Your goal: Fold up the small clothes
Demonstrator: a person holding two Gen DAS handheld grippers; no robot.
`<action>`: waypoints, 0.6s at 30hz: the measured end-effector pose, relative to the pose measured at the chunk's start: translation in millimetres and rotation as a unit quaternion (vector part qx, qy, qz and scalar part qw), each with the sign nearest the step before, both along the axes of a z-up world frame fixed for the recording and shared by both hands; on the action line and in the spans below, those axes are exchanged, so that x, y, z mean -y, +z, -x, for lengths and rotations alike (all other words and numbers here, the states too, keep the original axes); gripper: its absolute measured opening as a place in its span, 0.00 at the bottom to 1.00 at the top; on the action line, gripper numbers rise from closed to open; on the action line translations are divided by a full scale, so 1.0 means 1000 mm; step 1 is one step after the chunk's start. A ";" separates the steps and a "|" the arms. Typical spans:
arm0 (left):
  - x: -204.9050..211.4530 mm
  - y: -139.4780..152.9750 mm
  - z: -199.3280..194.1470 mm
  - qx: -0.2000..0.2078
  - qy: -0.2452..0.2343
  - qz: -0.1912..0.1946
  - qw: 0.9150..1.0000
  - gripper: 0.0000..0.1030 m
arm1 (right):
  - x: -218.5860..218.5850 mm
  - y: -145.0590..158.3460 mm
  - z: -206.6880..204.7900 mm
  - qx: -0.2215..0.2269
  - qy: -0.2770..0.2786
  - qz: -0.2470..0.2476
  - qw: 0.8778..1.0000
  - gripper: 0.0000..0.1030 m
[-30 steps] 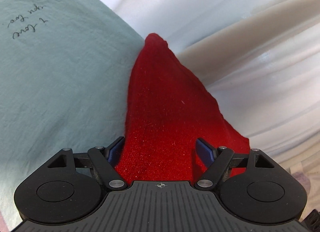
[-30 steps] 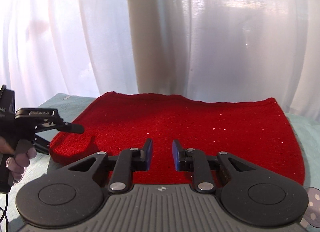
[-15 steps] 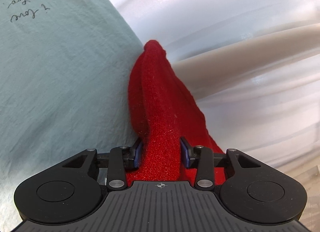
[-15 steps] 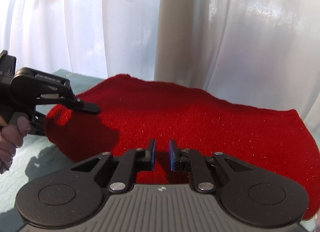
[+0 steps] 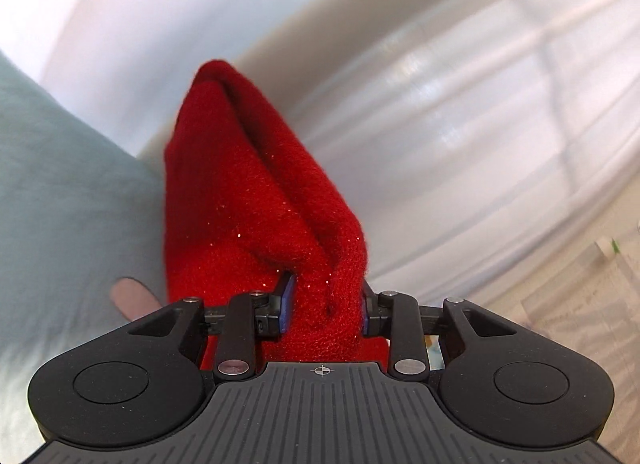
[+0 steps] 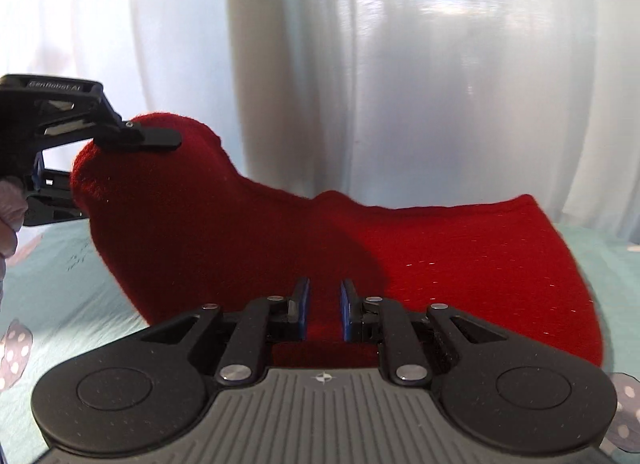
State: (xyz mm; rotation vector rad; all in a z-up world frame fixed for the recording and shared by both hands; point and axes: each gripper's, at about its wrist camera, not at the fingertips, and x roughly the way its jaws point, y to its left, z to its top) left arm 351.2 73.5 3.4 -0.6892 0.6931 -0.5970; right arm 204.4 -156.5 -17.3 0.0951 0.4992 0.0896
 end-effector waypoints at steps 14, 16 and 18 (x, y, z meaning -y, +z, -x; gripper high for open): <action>0.138 -0.037 0.008 0.068 -0.130 -0.150 0.978 0.55 | 0.085 -0.009 0.033 -0.046 -0.110 -0.041 0.992 0.16; 0.128 -0.029 0.011 0.061 -0.128 -0.133 0.981 0.59 | 0.088 -0.008 0.030 -0.047 -0.111 -0.050 0.991 0.17; 0.115 -0.018 0.021 0.060 -0.126 -0.104 0.985 0.64 | 0.089 -0.003 0.025 -0.039 -0.113 -0.049 0.992 0.19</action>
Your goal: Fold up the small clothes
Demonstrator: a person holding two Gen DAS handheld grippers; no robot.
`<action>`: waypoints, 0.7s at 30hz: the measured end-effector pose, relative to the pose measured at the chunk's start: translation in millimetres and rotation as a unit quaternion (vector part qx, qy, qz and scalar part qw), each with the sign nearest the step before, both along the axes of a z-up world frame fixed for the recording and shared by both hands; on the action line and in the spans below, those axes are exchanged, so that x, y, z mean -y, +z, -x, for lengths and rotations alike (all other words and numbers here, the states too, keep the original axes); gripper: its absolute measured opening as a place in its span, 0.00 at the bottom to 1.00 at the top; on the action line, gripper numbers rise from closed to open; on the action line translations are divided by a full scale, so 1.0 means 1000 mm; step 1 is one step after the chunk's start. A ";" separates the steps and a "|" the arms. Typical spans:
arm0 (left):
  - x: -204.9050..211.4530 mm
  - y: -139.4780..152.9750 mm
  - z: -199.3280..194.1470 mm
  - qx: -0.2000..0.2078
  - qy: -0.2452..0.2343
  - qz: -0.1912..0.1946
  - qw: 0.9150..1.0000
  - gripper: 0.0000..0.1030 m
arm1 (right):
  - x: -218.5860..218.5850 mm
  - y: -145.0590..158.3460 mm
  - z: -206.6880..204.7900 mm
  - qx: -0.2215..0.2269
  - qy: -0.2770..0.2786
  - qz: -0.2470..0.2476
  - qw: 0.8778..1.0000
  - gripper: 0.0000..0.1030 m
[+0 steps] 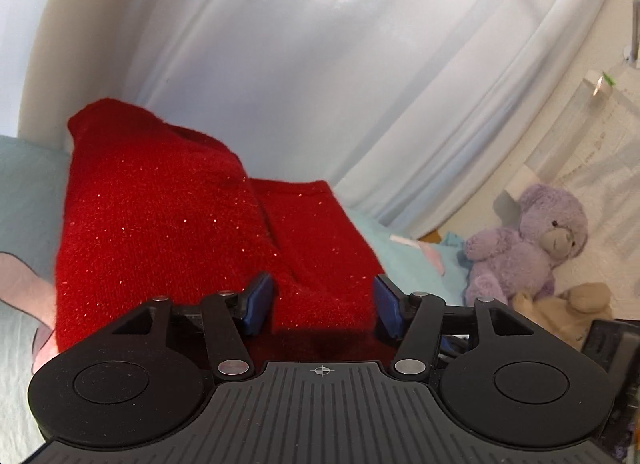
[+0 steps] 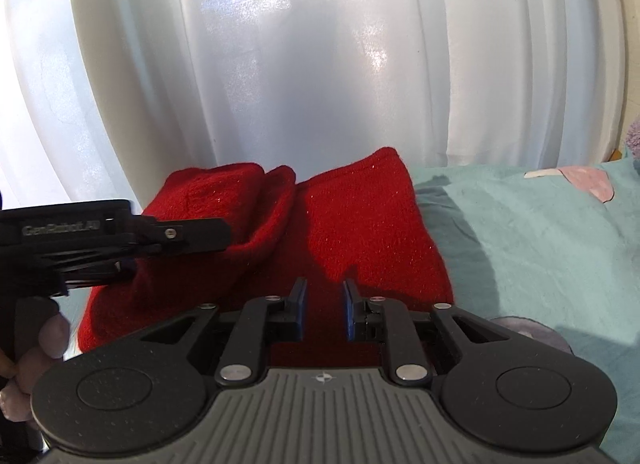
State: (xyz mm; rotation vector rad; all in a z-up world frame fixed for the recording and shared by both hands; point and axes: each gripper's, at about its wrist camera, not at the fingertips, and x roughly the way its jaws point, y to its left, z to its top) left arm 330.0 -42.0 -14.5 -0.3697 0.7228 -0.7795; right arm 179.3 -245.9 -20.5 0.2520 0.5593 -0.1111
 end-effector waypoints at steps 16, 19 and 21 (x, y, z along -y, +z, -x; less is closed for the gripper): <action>-0.080 -0.020 -0.017 -0.097 0.133 -0.003 0.986 0.79 | -0.019 0.004 -0.102 -0.069 0.128 -0.130 0.981 0.51; -0.076 -0.019 -0.013 -0.080 0.134 -0.022 0.987 0.80 | -0.014 -0.003 -0.106 -0.070 0.139 -0.171 0.973 0.22; -0.075 -0.014 -0.012 -0.072 0.138 -0.010 0.988 0.80 | -0.016 0.002 -0.099 -0.056 0.135 -0.151 0.978 0.17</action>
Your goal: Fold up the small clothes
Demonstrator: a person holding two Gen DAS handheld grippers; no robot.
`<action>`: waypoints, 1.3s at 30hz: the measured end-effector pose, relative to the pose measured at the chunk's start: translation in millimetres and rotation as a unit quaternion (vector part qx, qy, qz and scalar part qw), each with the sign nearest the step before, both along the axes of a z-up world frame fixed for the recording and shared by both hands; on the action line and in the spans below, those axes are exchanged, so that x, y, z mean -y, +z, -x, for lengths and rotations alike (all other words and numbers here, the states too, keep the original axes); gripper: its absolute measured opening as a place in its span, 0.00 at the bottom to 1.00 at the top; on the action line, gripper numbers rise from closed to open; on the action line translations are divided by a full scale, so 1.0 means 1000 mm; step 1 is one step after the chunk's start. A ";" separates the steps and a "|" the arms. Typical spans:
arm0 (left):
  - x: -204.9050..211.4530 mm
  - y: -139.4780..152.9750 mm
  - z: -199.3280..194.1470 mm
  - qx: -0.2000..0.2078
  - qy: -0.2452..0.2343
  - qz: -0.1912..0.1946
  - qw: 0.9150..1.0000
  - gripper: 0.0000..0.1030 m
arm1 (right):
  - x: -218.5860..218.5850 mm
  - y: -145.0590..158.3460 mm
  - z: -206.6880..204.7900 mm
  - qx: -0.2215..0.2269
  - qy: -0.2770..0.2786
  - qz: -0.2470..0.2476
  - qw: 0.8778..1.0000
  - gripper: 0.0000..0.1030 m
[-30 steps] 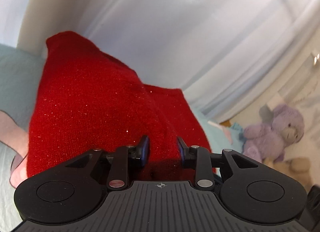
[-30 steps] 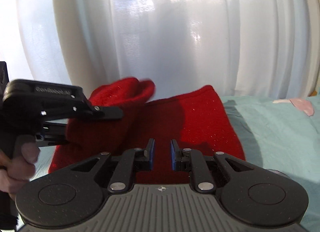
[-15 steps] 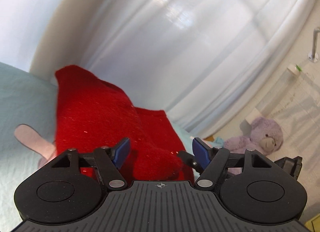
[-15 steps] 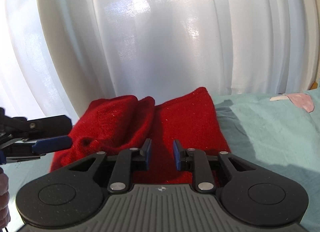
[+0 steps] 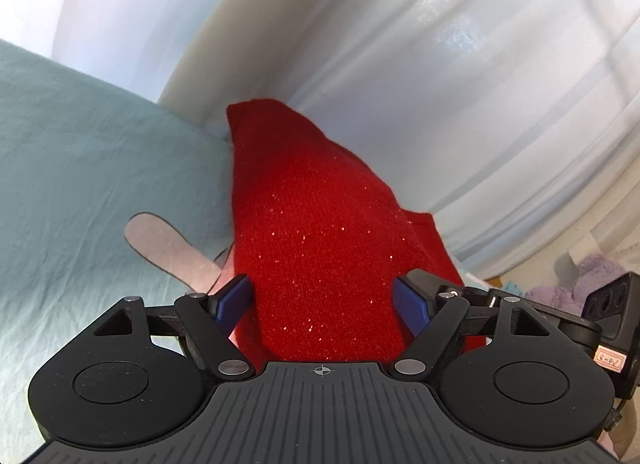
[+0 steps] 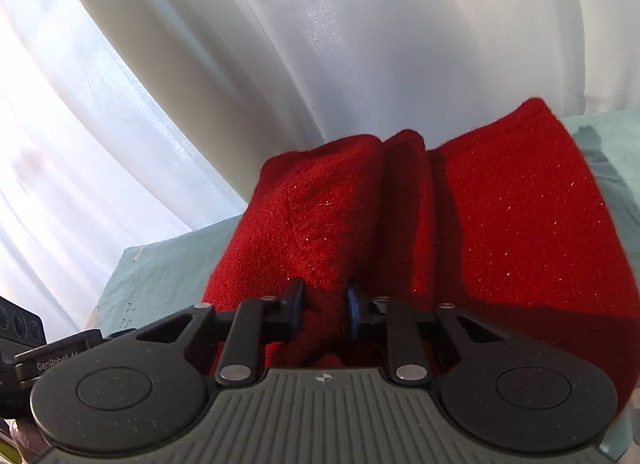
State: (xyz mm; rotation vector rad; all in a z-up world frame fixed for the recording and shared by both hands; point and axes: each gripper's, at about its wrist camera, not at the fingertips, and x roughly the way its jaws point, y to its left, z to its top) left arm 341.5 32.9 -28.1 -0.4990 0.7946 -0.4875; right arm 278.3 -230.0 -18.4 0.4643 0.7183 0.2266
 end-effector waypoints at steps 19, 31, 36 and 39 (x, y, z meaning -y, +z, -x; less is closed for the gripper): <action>0.024 -0.030 -0.020 -0.038 -0.021 0.000 0.999 0.88 | 0.058 -0.028 -0.008 -0.046 -0.041 -0.112 0.992 0.59; 0.022 -0.009 -0.003 -0.014 0.000 -0.026 1.000 0.87 | 0.002 0.002 -0.025 0.005 0.001 0.038 0.999 0.23; 0.018 0.026 0.024 0.037 -0.006 -0.048 0.998 0.87 | -0.035 0.053 0.019 0.141 -0.019 0.243 0.959 0.22; 0.023 0.026 0.037 0.032 -0.043 -0.049 0.997 0.87 | -0.025 0.057 0.037 0.160 -0.055 0.284 0.944 0.22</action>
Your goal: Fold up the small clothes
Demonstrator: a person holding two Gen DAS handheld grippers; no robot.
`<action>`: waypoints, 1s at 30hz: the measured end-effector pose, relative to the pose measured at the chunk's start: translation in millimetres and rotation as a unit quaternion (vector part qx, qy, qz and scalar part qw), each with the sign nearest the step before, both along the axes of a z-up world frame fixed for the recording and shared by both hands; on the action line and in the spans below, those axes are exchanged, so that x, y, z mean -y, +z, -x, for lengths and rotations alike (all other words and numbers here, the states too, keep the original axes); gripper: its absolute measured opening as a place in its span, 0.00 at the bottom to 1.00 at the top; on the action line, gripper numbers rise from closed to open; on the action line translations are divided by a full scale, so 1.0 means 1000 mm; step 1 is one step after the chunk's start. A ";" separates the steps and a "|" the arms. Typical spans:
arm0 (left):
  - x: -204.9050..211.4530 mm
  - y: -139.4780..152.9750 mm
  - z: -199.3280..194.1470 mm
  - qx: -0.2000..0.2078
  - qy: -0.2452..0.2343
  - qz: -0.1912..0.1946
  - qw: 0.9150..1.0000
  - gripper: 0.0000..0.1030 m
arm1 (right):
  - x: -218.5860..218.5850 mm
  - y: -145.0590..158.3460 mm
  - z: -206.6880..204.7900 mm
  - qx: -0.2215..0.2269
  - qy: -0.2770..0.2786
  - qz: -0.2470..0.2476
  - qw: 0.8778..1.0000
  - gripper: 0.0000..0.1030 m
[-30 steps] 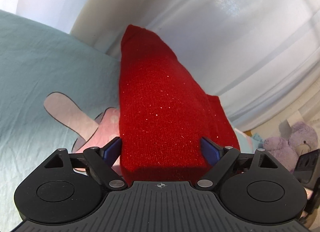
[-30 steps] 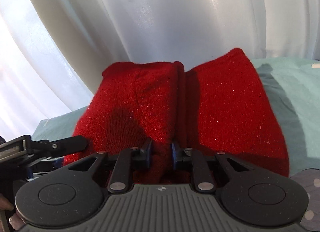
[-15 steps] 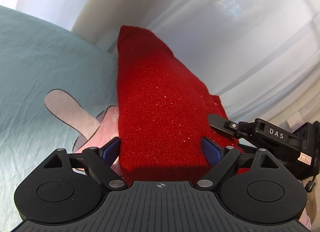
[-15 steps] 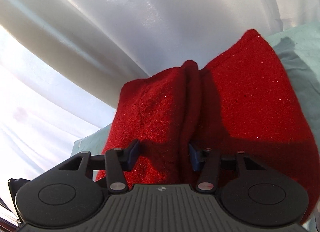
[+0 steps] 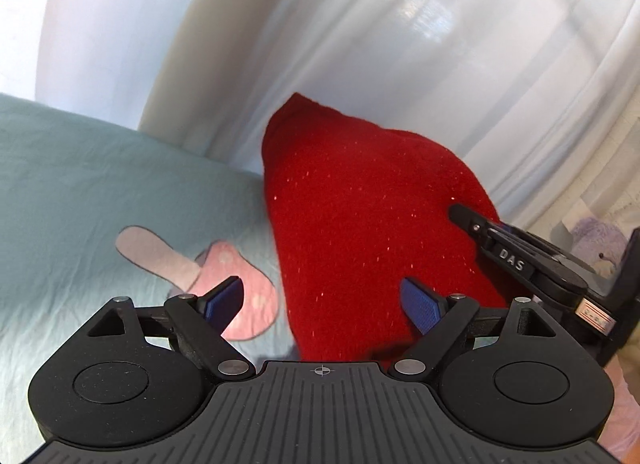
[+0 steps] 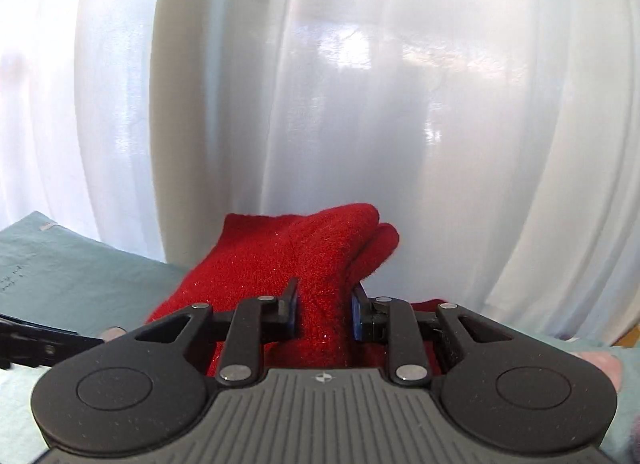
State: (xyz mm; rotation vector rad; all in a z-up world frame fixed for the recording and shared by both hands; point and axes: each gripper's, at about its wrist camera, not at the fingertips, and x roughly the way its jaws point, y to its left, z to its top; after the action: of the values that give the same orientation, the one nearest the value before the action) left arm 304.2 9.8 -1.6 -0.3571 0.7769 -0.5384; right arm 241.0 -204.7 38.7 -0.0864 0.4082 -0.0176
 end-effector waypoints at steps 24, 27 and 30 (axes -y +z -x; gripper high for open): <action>0.017 -0.037 -0.003 -0.074 0.008 -0.033 0.997 0.88 | 0.052 -0.017 0.024 -0.038 -0.069 -0.050 0.996 0.41; 0.013 -0.030 -0.009 -0.077 0.025 -0.006 0.997 0.88 | 0.023 -0.013 0.009 -0.036 0.010 -0.064 0.997 0.27; 0.013 -0.022 -0.015 -0.071 0.027 -0.004 0.997 0.88 | -0.002 -0.023 0.000 -0.046 0.040 -0.049 0.997 0.24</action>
State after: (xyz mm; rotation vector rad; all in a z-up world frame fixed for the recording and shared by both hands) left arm 319.0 -3.4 -24.0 -0.4115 0.9036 -0.4630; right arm 240.8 -202.5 15.5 -0.0074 0.4976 0.0846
